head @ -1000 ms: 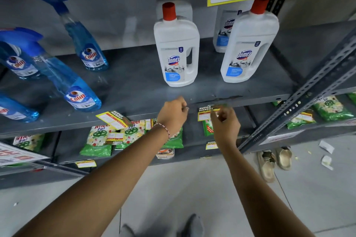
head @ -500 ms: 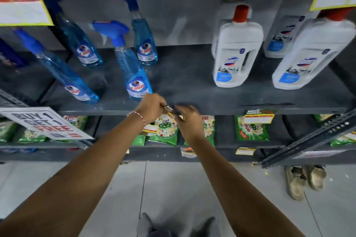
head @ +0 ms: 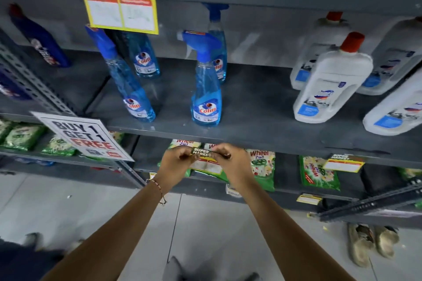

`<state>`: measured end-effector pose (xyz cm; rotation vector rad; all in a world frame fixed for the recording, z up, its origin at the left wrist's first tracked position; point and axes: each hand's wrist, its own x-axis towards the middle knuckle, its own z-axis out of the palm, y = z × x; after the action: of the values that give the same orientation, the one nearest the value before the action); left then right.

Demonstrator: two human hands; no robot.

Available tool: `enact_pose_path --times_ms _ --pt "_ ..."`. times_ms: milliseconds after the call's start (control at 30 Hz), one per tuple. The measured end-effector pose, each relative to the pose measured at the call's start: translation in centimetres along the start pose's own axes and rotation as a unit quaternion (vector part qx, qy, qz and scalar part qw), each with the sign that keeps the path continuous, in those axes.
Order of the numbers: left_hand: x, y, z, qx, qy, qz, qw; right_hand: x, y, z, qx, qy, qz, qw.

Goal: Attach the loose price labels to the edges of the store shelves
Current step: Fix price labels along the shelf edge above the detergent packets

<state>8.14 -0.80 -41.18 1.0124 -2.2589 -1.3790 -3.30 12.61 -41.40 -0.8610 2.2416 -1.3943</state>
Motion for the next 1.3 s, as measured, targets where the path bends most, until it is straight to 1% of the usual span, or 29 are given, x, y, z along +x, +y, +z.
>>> enact_pose_path --times_ms 33,100,200,400,533,700,867,1000,1167,1300 --pt "0.1 -0.7 -0.8 -0.042 0.017 -0.032 0.998 0.6 -0.8 1.2 -0.019 0.002 -0.016 1.000" --pt "0.6 -2.1 -2.4 -0.118 0.037 -0.078 0.989 1.7 -2.0 3.6 -0.037 0.002 -0.014 0.999" --pt "2.1 -3.8 -4.8 -0.163 0.070 -0.105 0.978 3.1 -3.6 6.5 -0.042 0.002 0.002 0.999" --pt "5.0 -5.4 -8.0 -0.109 0.096 -0.075 0.986 4.4 -4.6 11.1 -0.085 0.031 0.021 0.996" --pt "6.2 -6.4 -8.7 -0.054 0.099 -0.097 0.989 4.7 -5.0 12.8 -0.124 0.063 0.025 0.990" --pt "6.6 -6.6 -8.8 -0.051 0.109 -0.111 0.987 4.7 -5.4 13.9 -0.154 0.093 0.029 0.983" --pt "6.7 -6.5 -8.6 -0.049 0.119 -0.126 0.984 4.6 -5.8 14.2 -0.165 0.099 0.038 0.981" --pt "6.8 -6.2 -8.5 -0.037 0.135 -0.118 0.983 4.7 -6.0 14.0 -0.185 0.098 0.064 0.976" --pt "6.1 -6.1 -8.8 -0.007 0.151 -0.079 0.985 5.2 -6.3 12.2 -0.296 0.094 0.102 0.945" --pt "5.8 -5.8 -9.4 0.020 0.175 -0.070 0.982 4.5 -6.0 11.0 -0.341 0.106 0.095 0.929"
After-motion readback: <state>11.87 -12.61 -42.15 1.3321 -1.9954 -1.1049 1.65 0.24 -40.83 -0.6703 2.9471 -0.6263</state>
